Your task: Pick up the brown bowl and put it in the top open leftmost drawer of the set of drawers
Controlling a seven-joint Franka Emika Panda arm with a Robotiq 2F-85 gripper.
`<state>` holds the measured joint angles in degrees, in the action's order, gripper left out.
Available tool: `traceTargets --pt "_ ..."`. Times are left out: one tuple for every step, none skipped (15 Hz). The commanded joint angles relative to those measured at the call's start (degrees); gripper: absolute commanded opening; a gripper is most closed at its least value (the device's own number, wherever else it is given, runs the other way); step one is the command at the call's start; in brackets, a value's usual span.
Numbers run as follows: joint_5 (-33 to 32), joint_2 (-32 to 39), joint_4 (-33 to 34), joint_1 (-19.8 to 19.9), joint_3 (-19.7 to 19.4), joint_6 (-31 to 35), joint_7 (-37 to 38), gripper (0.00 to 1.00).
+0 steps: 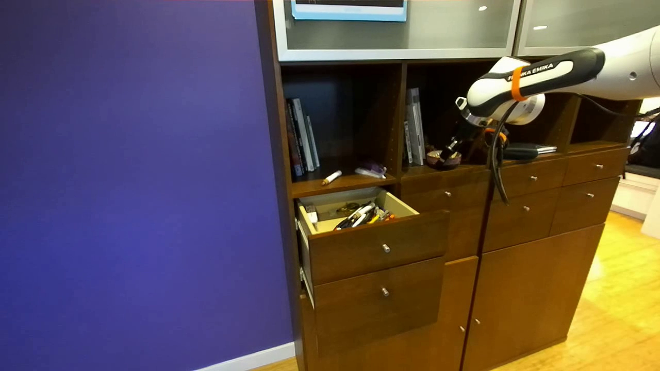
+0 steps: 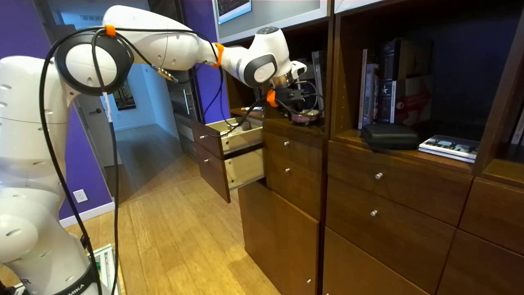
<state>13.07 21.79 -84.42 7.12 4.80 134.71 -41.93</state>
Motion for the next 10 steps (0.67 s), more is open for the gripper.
traceTargets --pt "-1.5 0.7 1.5 -0.1 0.1 0.5 -0.7 0.00" --pt "-1.7 0.6 1.7 -0.2 0.1 0.6 -0.5 0.04" --pt "-2.0 0.4 1.7 -0.4 0.0 0.7 -0.3 0.04" --pt "-2.6 0.1 1.6 -0.6 -0.1 0.8 -0.1 0.03" --pt "-3.0 -0.4 1.3 -0.8 -0.1 0.6 0.0 0.04" --pt "-3.5 -1.1 0.7 -1.0 0.0 0.8 0.1 0.03" --pt "-4.0 -2.1 -0.1 -1.3 0.1 0.7 0.1 0.03" --pt "-4.6 -3.1 -1.1 -1.6 0.2 0.8 0.2 0.04" --pt "-5.1 -3.8 -1.9 -2.0 0.2 0.8 0.4 0.03" --pt "-5.7 -4.8 -3.0 -2.4 0.3 0.7 0.5 0.04"
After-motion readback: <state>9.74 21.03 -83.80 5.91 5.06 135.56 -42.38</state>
